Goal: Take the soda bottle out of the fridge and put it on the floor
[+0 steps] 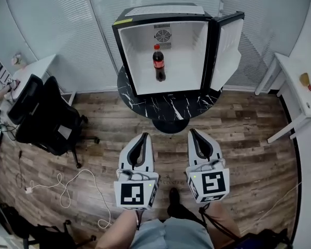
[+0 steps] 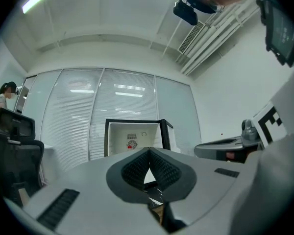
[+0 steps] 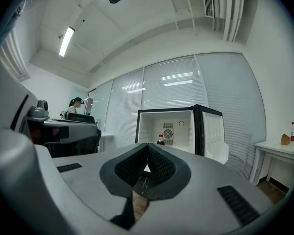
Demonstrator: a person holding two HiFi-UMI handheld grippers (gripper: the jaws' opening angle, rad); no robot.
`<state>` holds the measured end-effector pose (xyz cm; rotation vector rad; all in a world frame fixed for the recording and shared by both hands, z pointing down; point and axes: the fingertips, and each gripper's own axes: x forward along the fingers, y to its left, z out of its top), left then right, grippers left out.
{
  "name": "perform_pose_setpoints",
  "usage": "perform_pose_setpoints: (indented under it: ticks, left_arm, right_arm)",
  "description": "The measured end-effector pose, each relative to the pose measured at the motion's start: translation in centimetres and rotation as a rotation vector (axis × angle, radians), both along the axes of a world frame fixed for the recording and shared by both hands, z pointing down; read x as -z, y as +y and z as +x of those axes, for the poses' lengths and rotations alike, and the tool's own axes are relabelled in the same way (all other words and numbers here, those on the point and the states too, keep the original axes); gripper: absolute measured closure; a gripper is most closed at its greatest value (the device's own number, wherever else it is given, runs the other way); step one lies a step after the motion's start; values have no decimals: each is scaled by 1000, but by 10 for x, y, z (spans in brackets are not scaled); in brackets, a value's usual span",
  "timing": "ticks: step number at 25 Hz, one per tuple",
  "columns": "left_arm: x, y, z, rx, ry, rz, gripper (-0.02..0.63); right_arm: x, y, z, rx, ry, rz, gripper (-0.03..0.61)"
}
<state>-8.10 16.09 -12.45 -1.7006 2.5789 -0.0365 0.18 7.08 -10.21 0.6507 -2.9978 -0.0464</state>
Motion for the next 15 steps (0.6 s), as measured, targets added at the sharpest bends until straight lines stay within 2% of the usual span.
perform_pose_setpoints:
  ticks: [7, 15]
  left_arm:
    - [15, -61, -32, 37, -26, 11, 603]
    - [21, -99, -68, 64, -39, 26, 603]
  right_arm:
    - [13, -66, -36, 32, -21, 13, 565]
    - [15, -107, -73, 56, -24, 28, 565]
